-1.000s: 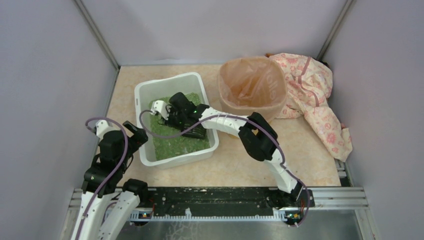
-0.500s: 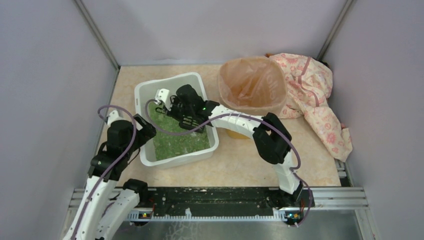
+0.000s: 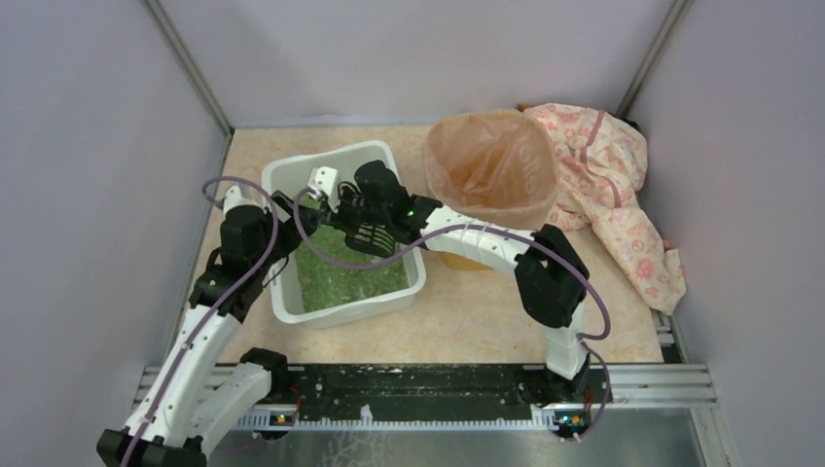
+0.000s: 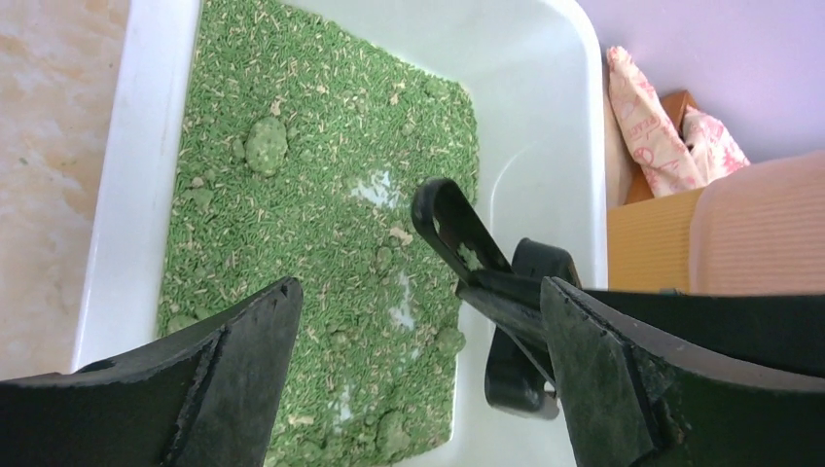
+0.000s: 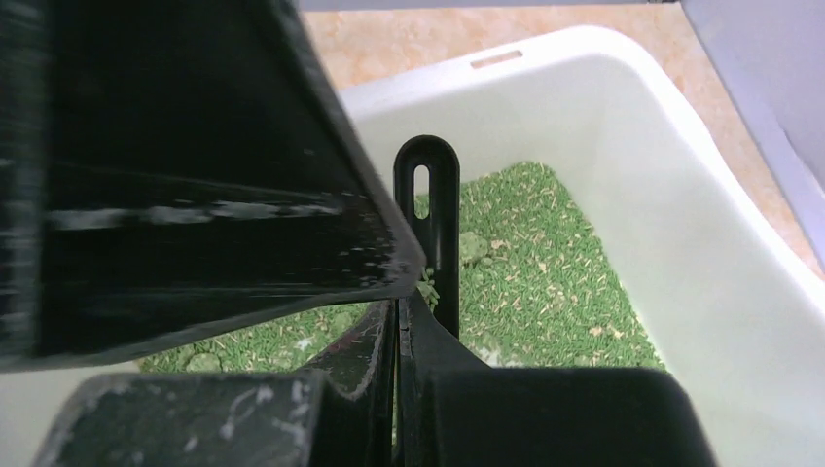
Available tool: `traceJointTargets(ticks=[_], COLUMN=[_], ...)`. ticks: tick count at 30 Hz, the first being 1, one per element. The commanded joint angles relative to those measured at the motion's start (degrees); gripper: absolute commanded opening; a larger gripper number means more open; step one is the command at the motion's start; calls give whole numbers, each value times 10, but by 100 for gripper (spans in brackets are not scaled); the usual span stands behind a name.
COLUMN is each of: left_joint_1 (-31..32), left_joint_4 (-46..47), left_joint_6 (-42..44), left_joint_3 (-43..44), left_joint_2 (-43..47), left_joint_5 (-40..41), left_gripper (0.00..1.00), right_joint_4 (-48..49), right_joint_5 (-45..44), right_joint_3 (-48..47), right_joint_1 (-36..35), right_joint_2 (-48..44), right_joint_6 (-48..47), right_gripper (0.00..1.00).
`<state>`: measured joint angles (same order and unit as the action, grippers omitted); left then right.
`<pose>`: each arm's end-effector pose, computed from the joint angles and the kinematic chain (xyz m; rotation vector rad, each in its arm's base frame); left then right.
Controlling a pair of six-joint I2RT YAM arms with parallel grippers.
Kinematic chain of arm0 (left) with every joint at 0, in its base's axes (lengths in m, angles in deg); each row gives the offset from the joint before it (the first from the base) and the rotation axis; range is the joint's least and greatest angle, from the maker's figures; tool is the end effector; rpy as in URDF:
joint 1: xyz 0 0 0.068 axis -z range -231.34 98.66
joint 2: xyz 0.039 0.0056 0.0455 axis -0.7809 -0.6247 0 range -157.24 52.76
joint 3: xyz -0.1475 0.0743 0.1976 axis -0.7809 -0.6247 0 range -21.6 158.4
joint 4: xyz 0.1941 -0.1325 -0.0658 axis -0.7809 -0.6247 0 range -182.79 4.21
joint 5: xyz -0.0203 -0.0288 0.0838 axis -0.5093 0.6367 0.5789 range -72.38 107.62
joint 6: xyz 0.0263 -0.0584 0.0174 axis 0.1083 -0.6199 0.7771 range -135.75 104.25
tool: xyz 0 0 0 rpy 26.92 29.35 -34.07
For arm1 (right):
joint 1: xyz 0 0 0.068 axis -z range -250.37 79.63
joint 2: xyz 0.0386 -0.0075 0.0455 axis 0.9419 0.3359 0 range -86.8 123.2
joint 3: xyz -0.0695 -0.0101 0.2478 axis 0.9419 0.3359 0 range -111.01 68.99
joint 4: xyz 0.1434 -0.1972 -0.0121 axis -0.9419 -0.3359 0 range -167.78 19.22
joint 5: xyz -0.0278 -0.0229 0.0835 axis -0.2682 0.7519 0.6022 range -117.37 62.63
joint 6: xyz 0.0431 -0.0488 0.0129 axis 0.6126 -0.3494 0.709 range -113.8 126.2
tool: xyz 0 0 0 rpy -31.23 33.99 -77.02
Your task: Clean the litter box
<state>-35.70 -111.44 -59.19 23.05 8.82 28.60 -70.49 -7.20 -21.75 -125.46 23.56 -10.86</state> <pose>0.1768 -0.0390 0.2955 -0.6069 1.9358 -0.4672 0.2463 0.3845 0.2859 -1.3465 1.4309 0.7779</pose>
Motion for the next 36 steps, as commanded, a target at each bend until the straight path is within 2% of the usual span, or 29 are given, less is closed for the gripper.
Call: traceJointTargets(ticks=[1,8,10,17,19,20,28,30,31,33,35,36], left_joint_1=[0,0,0,0,0,0,0,0,0,0,0,0], left_joint_4=[65,112,122,121,118,115,106,105,104,100,96,94], left_joint_6=[-34,-61,-63,-70,-66,-64,-49,-42,-38,-30,-22,-18], left_joint_3=[-16,-25,-26,-36,-40,-42,-52,-48,-45,-32,-18,-11], left_joint_2=[-16,-40,-47,-28,-17,-12,5,5,4,1,-5,-11], left_joint_5=[27,31,26,25,27,29,42,49,54,65,77,82], left_gripper=[97,88,80,32,13,1,0,0,0,0,0,0], right_joint_4=[36,33,34,24,21,22,29,34,40,59,68,67], right_joint_5=[21,27,29,13,10,11,20,7,0,-21,-44,-57], right_joint_3=[-3,0,2,-2,-6,-7,-18,-16,-11,5,19,26], right_joint_1=[-10,-23,-27,-28,-29,-28,-28,-28,-29,-28,-28,-30], right_joint_2=[-45,-47,-49,-45,-40,-39,-31,-36,-41,-57,-73,-78], right_joint_6=[5,6,8,7,7,11,39,48,52,58,58,50], right_gripper=[0,0,0,0,0,0,0,18,35,58,73,77])
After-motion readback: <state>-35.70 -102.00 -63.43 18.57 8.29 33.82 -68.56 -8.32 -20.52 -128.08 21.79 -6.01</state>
